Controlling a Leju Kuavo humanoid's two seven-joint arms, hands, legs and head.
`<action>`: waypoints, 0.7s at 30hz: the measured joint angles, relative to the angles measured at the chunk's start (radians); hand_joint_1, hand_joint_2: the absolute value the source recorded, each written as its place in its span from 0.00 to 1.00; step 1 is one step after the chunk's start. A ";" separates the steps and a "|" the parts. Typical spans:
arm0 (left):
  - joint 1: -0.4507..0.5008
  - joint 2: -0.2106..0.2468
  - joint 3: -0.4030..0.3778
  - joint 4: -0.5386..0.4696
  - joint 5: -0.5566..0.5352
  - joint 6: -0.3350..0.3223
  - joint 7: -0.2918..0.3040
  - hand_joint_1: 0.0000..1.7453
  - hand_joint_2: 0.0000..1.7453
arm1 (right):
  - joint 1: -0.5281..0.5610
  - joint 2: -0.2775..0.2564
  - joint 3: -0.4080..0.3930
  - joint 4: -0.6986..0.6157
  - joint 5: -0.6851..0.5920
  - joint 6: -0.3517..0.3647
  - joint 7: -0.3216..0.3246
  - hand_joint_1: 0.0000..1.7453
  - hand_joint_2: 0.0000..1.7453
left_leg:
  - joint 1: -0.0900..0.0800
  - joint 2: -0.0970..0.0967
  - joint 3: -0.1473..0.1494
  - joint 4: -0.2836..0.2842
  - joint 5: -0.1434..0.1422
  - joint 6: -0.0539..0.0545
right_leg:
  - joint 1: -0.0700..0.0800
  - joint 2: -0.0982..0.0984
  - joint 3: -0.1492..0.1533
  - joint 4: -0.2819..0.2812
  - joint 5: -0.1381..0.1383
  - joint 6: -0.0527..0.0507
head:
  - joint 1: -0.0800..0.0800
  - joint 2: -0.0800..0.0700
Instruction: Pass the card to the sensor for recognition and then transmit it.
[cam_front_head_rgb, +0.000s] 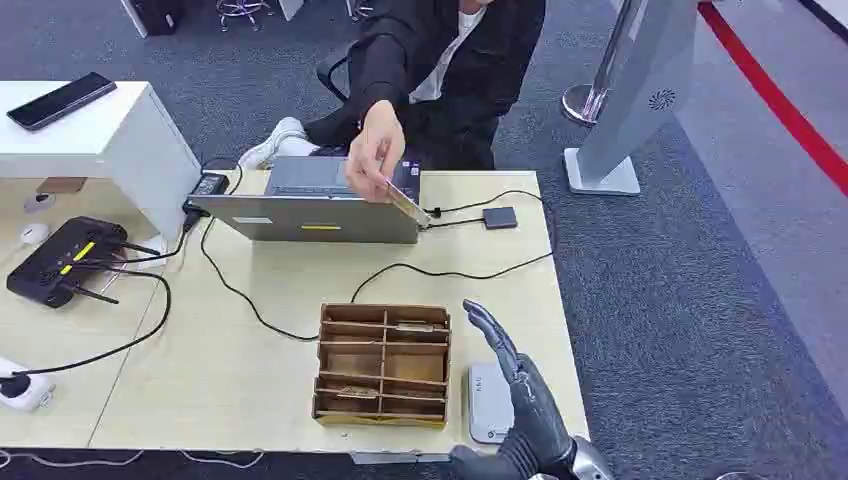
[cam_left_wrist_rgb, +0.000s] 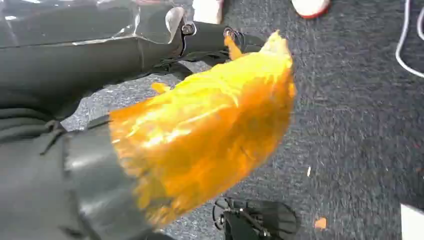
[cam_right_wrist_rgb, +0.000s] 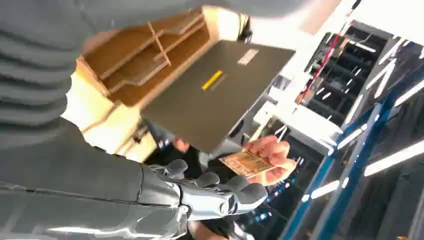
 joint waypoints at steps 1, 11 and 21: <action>-0.002 -0.002 -0.002 0.000 -0.002 -0.002 0.004 0.00 0.00 | -0.011 0.006 0.000 0.007 0.023 -0.007 0.007 0.00 1.00 | 0.000 0.000 0.000 0.000 0.000 0.000 | 0.000 0.000 0.000 0.000 0.000 0.000 | 0.000 0.000; -0.015 -0.013 -0.032 0.000 -0.026 -0.016 0.012 0.00 0.00 | -0.146 0.058 0.000 0.066 0.263 -0.052 0.123 0.00 1.00 | 0.000 0.000 0.000 0.000 0.000 0.000 | 0.000 0.000 0.000 0.000 0.000 0.000 | 0.000 0.000; -0.017 -0.016 -0.047 0.000 -0.027 -0.018 0.014 0.00 0.00 | -0.192 0.081 -0.001 0.094 0.282 -0.054 0.137 0.00 1.00 | 0.000 0.000 0.000 0.000 0.000 0.000 | 0.000 0.000 0.000 0.000 0.000 0.000 | 0.000 0.000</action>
